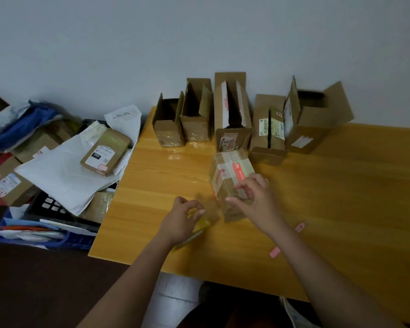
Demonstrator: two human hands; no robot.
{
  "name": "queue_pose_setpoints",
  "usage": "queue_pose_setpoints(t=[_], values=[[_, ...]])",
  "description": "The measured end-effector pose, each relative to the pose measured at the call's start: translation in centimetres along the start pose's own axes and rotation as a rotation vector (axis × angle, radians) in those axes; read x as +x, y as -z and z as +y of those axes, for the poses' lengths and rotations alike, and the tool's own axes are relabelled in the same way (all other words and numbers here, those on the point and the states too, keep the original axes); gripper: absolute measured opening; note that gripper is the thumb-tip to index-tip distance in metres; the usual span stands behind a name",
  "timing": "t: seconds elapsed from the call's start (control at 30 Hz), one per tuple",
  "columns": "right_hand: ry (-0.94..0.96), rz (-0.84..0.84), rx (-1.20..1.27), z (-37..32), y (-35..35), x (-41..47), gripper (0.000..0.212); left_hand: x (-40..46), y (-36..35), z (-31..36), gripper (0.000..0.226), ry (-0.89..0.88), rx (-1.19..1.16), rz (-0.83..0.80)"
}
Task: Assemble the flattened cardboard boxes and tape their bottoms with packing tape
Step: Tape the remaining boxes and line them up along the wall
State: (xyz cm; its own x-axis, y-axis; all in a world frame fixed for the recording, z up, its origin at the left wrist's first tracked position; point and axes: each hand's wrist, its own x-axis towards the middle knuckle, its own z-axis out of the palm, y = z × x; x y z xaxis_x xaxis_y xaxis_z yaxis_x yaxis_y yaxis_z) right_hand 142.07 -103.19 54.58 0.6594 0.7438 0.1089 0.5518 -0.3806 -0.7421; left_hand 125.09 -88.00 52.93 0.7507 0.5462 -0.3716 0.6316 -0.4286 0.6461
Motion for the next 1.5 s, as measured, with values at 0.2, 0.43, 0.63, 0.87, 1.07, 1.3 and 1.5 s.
queue_pose_setpoints(t=[0.2, 0.43, 0.63, 0.87, 1.07, 1.3, 1.5], values=[[-0.148, 0.434, -0.059, 3.8, 2.6, -4.4, 0.007, 0.2, 0.0, -0.7, 0.013, 0.048, -0.197, 0.013], [-0.365, -0.215, -0.662, 9.9, 1.5, -8.8, 0.014, 0.3, -0.1, -0.5, 0.012, 0.065, -0.228, 0.042], [-0.276, -0.316, -0.696, 10.0, 1.6, -8.7, 0.042, 0.0, 0.0, -0.9, 0.015, 0.083, -0.318, 0.041], [-0.347, -0.148, -0.626, 11.1, 2.9, -11.6, 0.008, 0.0, -0.3, -1.2, 0.013, 0.079, -0.313, 0.062], [-0.062, -0.153, -0.754, 10.9, 1.9, -10.0, 0.041, 0.0, -0.2, -1.1, 0.012, 0.078, -0.273, 0.063], [-0.034, 0.442, 0.069, 2.8, 1.5, -6.3, 0.011, -0.2, 0.1, -0.5, 0.013, 0.112, -0.279, 0.062], [0.250, 0.129, 0.387, -5.0, -1.9, -3.5, 0.012, -0.4, 0.2, -0.1, 0.015, 0.116, -0.272, 0.066]])
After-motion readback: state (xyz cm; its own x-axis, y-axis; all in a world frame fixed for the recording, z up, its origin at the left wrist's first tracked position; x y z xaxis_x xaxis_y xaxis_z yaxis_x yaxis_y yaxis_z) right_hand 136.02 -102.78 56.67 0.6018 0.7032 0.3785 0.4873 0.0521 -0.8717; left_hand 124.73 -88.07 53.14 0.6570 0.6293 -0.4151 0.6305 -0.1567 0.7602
